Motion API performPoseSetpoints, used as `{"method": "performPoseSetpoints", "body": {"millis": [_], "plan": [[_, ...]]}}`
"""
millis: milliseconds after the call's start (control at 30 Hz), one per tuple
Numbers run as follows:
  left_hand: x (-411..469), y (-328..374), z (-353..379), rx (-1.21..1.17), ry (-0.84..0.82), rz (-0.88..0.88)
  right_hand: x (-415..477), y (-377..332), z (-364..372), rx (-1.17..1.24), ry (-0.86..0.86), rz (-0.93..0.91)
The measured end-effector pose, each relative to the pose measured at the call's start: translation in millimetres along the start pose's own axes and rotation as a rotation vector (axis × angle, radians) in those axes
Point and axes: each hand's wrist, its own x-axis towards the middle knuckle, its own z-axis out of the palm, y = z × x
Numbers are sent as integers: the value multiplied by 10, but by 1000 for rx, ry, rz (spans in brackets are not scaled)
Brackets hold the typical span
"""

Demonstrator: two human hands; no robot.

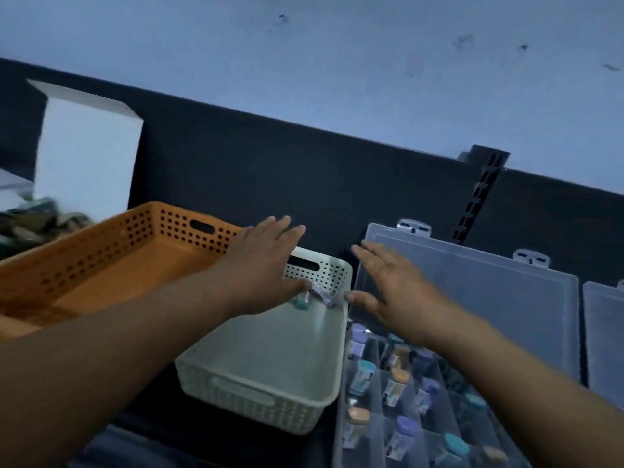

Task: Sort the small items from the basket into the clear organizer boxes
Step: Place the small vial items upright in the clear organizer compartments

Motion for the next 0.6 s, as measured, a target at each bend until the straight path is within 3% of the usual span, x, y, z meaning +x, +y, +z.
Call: {"method": "performPoseSetpoints", "body": {"millis": [300,600], "plan": [[-161,-717,43,14,-58,-26,636,-587,365,27,-112,-19],[-189,-787,146,-47,-169,31,1007,-695,675,-7,-338,153]]}}
